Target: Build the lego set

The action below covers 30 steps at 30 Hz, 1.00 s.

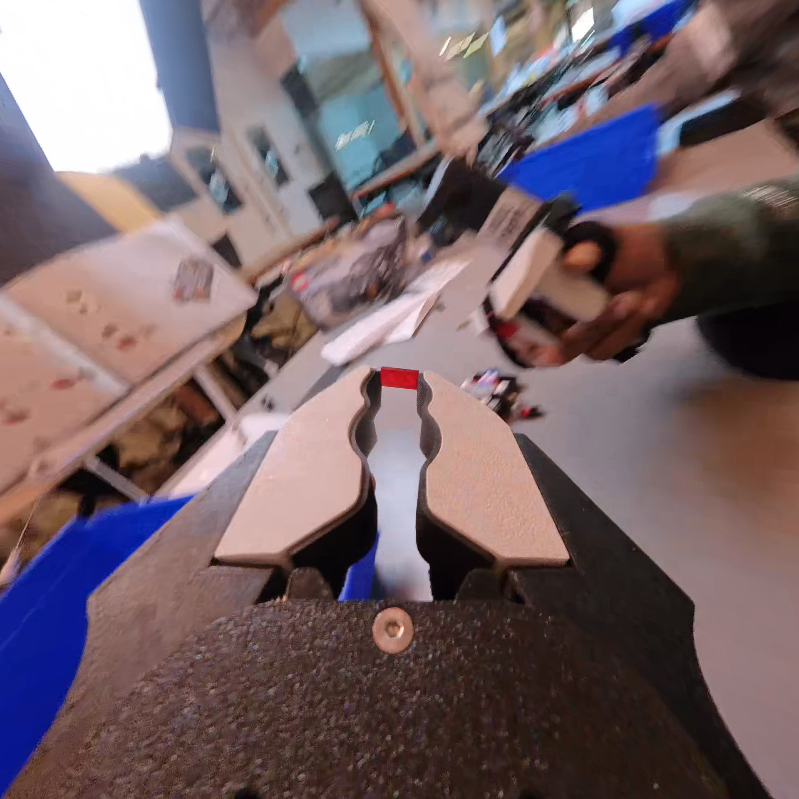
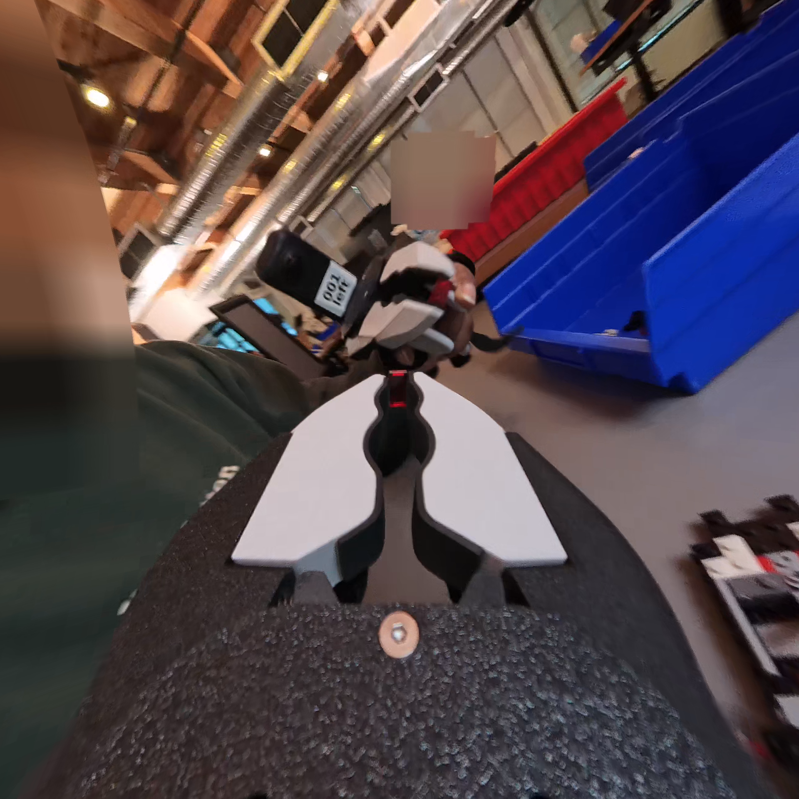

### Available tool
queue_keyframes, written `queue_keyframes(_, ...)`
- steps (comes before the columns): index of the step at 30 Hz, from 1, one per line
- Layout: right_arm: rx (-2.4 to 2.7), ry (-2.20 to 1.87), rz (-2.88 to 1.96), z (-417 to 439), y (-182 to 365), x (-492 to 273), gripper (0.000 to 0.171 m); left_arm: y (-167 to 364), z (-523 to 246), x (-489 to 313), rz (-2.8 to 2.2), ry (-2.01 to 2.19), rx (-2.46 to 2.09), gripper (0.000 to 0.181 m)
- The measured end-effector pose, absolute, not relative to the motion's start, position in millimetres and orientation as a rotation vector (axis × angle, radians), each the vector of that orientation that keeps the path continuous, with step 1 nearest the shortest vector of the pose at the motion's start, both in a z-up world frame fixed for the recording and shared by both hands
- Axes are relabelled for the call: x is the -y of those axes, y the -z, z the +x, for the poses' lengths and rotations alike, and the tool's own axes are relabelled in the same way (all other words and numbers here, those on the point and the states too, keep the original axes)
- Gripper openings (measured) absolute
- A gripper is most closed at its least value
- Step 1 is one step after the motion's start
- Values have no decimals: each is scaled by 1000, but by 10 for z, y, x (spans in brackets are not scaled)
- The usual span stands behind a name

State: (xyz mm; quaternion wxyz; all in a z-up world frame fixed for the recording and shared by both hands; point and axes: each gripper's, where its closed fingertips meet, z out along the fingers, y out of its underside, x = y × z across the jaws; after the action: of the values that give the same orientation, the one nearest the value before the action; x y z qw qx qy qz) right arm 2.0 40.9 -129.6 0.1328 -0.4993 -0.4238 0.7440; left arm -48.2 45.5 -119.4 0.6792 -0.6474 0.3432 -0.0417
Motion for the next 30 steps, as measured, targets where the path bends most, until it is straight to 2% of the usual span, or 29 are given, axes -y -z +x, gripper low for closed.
queue_keyframes(6, 1276, -1988, -1451, -23, 1395, -427, 7, 1839, -1321, -863, -1954, -138, -494, 16)
queue_keyframes(10, 1282, -2002, -1479, -42, 1454, -402, 7, 2182, -1503, -913, -2189, -138, -404, 51)
queue_keyframes(13, 1290, -1999, -1491, -39, 1479, -403, 8, 2230, -1498, -912, -2221, -107, -402, 57)
queue_keyframes(18, 1285, -1995, -1505, -47, 1505, -409, 8, 2155, -1339, -888, -2156, -41, -487, 57)
queue_keyframes(23, 1208, -2081, -1517, -72, 1479, -410, 7, 1759, -542, -666, -1796, 182, -792, 43)
queue_keyframes(30, 1068, -2294, -1540, -91, 1421, -397, 7, 1372, 22, -407, -1422, 66, -953, 26)
